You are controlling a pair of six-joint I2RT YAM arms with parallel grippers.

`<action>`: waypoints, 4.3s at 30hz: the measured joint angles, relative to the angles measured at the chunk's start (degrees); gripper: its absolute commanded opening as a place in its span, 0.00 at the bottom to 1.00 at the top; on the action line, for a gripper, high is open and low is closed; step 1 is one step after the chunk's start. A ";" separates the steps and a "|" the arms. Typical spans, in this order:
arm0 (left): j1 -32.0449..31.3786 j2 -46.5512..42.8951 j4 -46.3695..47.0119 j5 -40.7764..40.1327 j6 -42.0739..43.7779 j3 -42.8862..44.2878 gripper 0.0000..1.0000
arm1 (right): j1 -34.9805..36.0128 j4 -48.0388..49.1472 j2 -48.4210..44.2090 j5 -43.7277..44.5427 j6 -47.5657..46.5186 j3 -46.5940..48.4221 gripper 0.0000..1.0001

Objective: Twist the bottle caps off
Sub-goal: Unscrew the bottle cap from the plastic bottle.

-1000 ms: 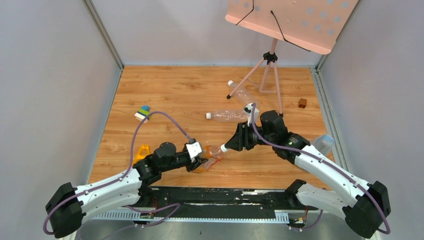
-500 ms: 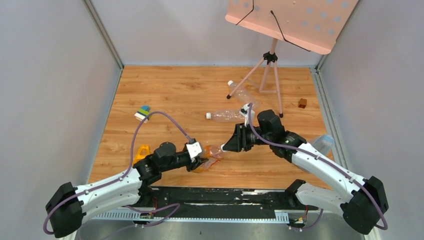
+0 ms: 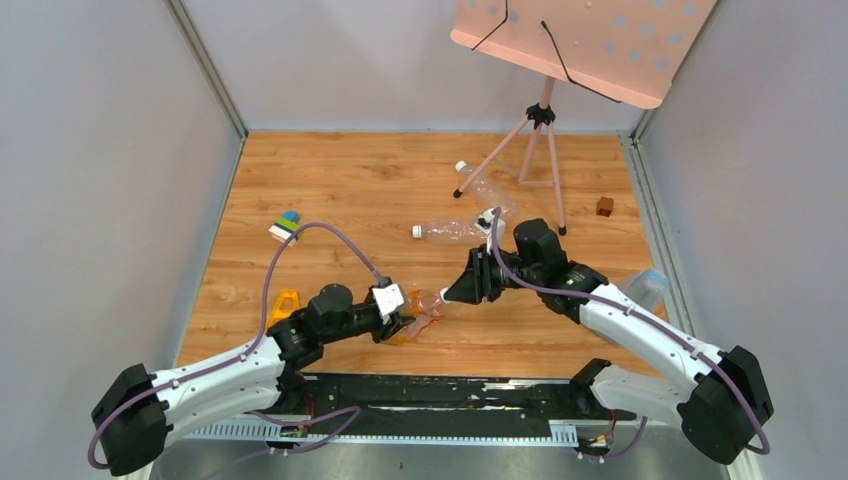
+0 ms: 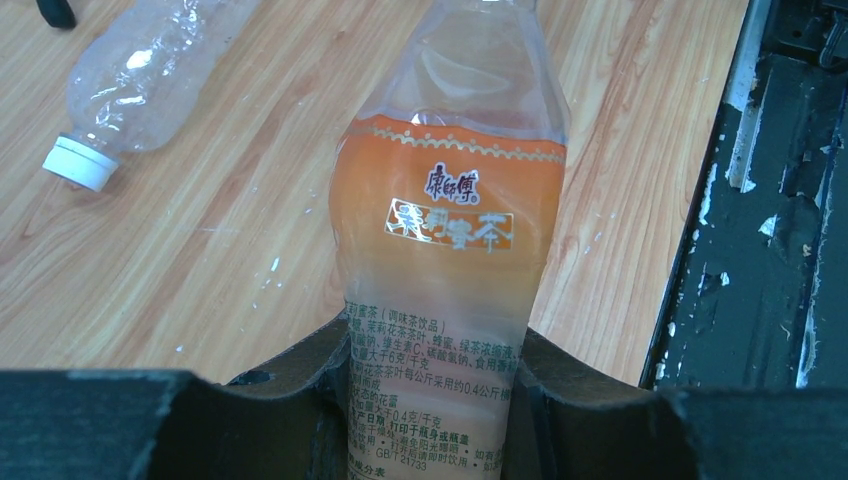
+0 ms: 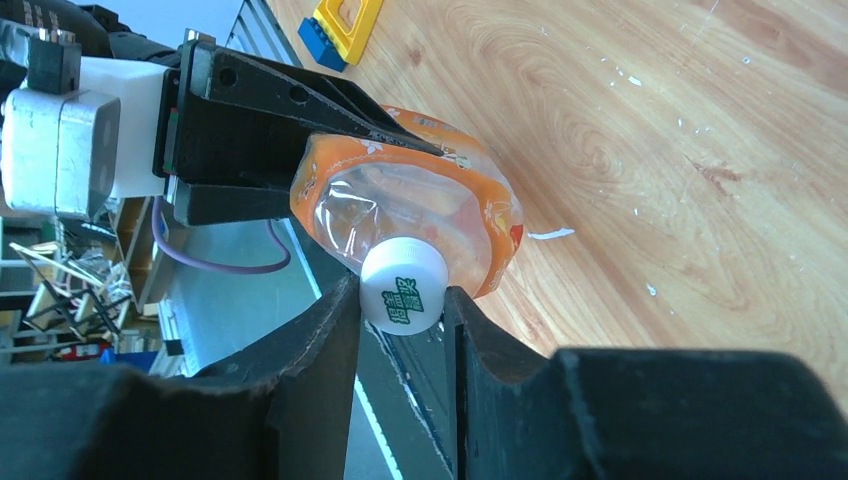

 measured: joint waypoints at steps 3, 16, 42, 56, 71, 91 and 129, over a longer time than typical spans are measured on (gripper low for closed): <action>-0.02 0.00 0.90 -0.15 -0.15 -0.52 0.05 | 0.04 1.62 -0.79 0.09 -1.92 -1.22 0.00; -0.09 1.84 7.76 -0.98 -0.68 -3.32 0.00 | 0.26 9.79 -4.35 -4.37 -22.45 -6.93 0.00; -0.02 3.04 7.15 -0.35 3.54 -3.32 0.00 | 1.18 6.47 -6.91 2.84 -3.69 -5.40 0.50; -0.02 3.43 7.39 -0.79 4.22 -3.32 0.00 | 1.18 -2.01 2.12 4.96 1.40 0.37 0.37; -0.02 -2.12 5.66 -1.51 4.35 -5.29 0.00 | 1.53 -1.68 3.63 1.79 -0.70 1.70 0.00; -0.07 -2.40 5.44 -1.18 7.10 -5.77 0.00 | 4.61 12.66 -1.92 -5.44 -47.10 -7.80 0.00; -0.33 -0.96 7.30 0.13 6.60 -5.75 0.00 | 5.29 -3.50 -0.35 10.45 7.82 -0.11 0.27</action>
